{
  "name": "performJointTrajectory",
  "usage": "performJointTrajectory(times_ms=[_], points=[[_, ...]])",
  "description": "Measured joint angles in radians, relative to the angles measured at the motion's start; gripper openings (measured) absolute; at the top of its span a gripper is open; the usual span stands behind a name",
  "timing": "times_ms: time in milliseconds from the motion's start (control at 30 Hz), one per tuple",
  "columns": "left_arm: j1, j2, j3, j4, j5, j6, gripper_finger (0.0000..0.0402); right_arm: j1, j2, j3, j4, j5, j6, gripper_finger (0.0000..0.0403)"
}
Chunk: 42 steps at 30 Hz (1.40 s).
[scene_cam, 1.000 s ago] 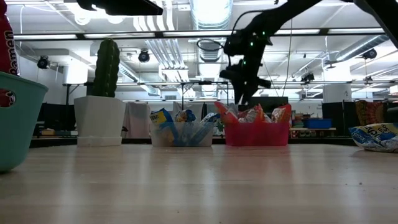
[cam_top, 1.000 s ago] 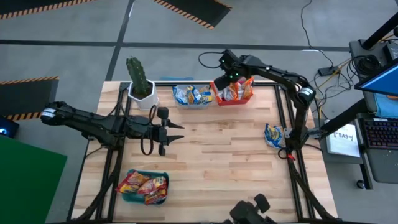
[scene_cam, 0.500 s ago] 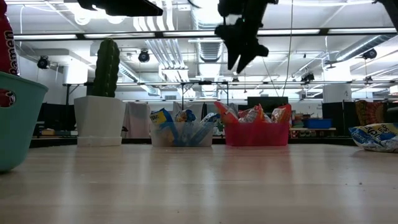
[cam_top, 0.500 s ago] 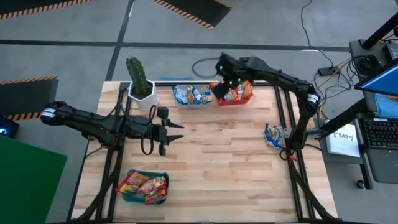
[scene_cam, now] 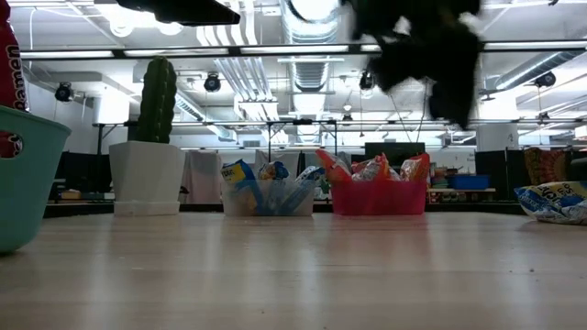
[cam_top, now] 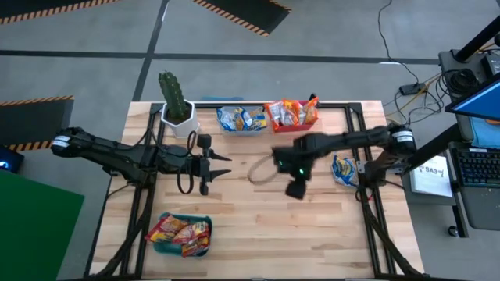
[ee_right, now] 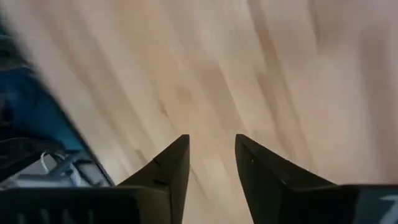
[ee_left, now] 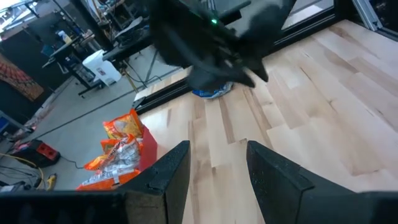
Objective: Sort Maruchan noodles
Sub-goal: Put the blue noodle pack into the white bin
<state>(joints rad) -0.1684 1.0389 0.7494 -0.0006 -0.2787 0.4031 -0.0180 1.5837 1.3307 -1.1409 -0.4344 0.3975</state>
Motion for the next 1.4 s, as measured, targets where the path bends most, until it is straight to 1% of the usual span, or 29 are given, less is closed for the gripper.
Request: performJointTrajectory(times_ms=[33,100,133,200,233,267,333,467,600,700,767,833,900,967,1000,1100,1200,1300,1400], points=[[0.000,0.000,0.000,0.000,0.000,-0.002,0.0141,0.015,-0.007,-0.049,-0.023,0.010,0.057,0.0114],[0.000,0.000,0.000,0.000,0.000,-0.005,0.0141,0.028,-0.014,-0.126,-0.130,0.065,0.182,0.0106],[0.000,0.000,0.000,0.000,0.000,-0.005,0.0141,0.027,-0.017,-0.159,-0.206,0.122,0.240,0.0102],[0.000,0.000,0.000,0.000,0.000,-0.008,0.0141,0.018,-0.020,-0.217,-0.342,0.285,0.362,0.0095],[0.000,0.000,0.000,0.000,0.000,-0.008,0.0141,0.012,-0.022,-0.244,-0.379,0.367,0.435,0.0092],[0.000,0.000,0.000,0.001,0.000,-0.008,0.0141,0.005,-0.025,-0.270,-0.399,0.428,0.496,0.0089],[0.000,0.000,0.000,0.005,0.000,-0.008,0.0141,-0.015,-0.027,-0.317,-0.394,0.469,0.561,0.0084],[0.000,0.000,0.000,0.014,0.000,-0.008,0.0141,-0.043,-0.022,-0.394,-0.292,0.510,0.571,0.0077],[0.000,0.000,0.000,0.016,0.000,-0.008,0.0141,-0.077,-0.019,-0.470,-0.207,0.601,0.607,0.0071],[0.000,0.000,0.000,0.016,0.000,-0.008,0.0141,-0.106,-0.019,-0.525,-0.133,0.643,0.636,0.0065],[0.000,0.000,0.000,0.016,0.000,-0.008,0.0141,-0.118,-0.019,-0.553,-0.047,0.644,0.636,0.0061],[0.000,0.000,0.000,0.016,0.000,-0.008,0.0141,-0.120,-0.020,-0.561,0.081,0.641,0.607,0.0057],[0.000,0.000,0.000,0.016,0.000,-0.008,0.0141,-0.104,-0.029,-0.544,0.191,0.645,0.561,0.0054],[0.000,0.000,0.000,0.016,0.000,-0.008,0.0141,-0.086,-0.032,-0.490,0.296,0.643,0.523,0.0054],[0.000,0.000,0.000,0.016,0.000,-0.009,0.0141,-0.077,-0.029,-0.459,0.321,0.672,0.509,0.0054],[0.000,0.000,0.000,0.018,0.000,-0.020,0.0141,-0.052,-0.046,-0.384,0.288,0.755,0.441,0.0054],[0.000,0.001,0.000,0.020,0.000,-0.025,0.0141,-0.034,-0.062,-0.320,0.306,0.799,0.401,0.0054],[0.000,0.003,0.000,0.019,0.000,-0.041,0.0141,-0.015,-0.073,-0.288,0.297,0.800,0.358,0.0054],[0.000,0.005,0.000,0.021,0.000,-0.074,0.0141,-0.001,-0.087,-0.286,0.264,0.802,0.329,0.0052]])
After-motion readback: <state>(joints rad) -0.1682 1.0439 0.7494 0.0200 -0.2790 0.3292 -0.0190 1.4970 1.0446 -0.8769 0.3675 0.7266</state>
